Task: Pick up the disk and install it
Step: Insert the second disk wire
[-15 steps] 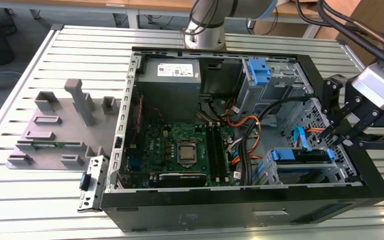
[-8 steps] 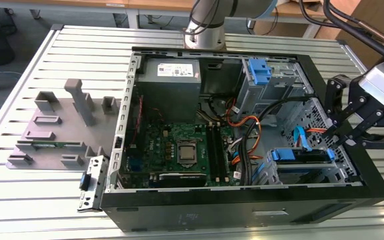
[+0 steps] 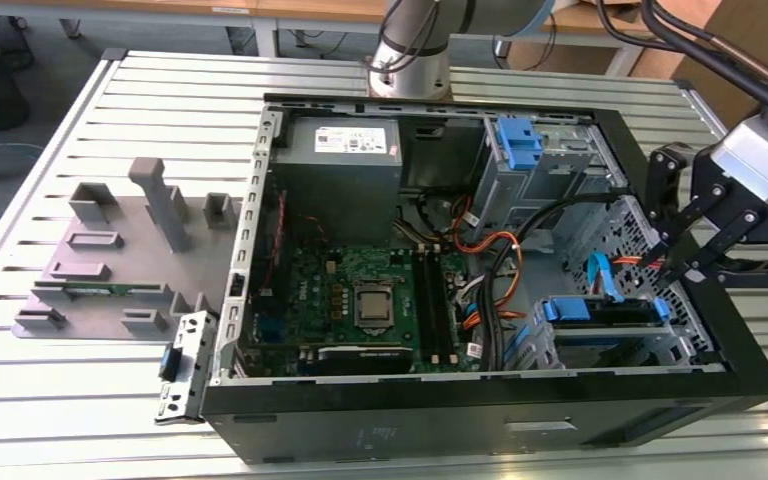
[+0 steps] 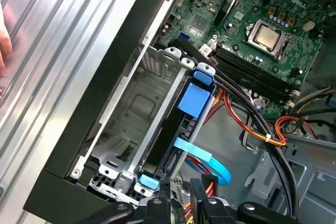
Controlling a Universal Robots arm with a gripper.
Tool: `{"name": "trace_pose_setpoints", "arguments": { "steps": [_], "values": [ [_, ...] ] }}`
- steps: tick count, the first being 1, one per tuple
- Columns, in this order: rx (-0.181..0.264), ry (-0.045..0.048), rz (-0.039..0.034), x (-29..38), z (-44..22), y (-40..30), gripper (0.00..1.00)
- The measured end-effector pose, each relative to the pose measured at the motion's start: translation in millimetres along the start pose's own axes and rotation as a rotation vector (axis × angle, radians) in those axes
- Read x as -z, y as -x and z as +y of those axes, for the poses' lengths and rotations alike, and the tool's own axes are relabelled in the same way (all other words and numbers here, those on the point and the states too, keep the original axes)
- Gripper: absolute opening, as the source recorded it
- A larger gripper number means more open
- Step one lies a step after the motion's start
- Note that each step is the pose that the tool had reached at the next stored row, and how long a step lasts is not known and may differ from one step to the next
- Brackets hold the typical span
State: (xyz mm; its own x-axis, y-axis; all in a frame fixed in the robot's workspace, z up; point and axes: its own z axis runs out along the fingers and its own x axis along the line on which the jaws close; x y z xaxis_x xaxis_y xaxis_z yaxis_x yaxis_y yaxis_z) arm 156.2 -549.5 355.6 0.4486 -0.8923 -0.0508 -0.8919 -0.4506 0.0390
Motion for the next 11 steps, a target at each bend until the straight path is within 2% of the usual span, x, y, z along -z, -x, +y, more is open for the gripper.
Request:
{"name": "trace_pose_setpoints", "arguments": {
  "steps": [11],
  "values": [
    [0.001,0.0163,-0.0051,-2.0,-8.1,1.8,0.29]
  ]
}}
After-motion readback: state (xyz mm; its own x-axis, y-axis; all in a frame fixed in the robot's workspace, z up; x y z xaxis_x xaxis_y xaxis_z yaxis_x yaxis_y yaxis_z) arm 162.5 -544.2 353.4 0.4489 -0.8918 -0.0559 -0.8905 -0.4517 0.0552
